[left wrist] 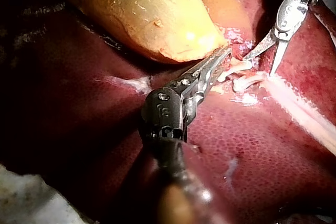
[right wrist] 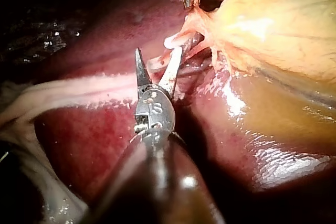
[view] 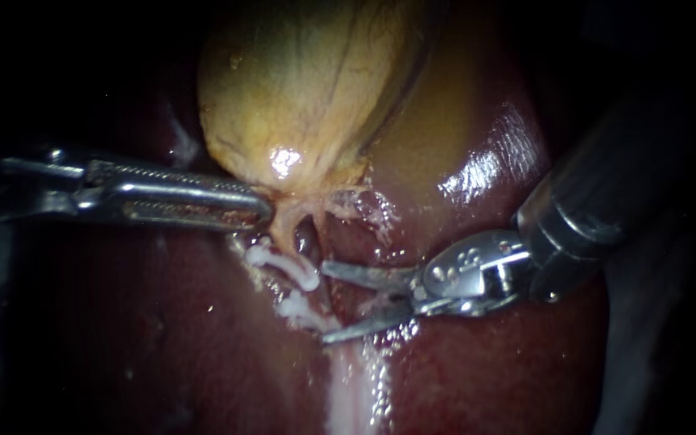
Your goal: Go to the cutting position left tube
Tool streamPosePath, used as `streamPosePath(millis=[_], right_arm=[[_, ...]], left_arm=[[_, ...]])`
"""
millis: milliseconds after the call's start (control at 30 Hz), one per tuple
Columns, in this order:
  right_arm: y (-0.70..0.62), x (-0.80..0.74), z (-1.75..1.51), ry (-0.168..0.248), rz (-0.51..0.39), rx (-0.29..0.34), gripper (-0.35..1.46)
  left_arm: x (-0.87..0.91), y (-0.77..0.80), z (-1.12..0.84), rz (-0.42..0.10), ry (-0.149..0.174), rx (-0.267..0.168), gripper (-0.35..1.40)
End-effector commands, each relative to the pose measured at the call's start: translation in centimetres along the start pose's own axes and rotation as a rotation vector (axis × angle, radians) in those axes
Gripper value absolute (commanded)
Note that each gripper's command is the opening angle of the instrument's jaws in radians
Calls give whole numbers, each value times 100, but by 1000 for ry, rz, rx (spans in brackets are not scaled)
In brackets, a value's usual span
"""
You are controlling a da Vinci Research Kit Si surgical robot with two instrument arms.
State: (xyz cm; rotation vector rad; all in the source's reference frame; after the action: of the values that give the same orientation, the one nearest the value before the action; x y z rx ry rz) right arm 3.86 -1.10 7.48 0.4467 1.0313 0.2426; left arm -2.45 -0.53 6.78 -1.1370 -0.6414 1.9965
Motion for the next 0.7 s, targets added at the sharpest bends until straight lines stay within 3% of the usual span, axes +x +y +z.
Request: streamPosePath(millis=[33,700], right_arm=[[0,-1,2,-1,-1,3,143],[5,5,48,3,26,32,143]], left_arm=[[0,0,0,0,0,0,-35],[0,5,6,-1,1,3,-35]])
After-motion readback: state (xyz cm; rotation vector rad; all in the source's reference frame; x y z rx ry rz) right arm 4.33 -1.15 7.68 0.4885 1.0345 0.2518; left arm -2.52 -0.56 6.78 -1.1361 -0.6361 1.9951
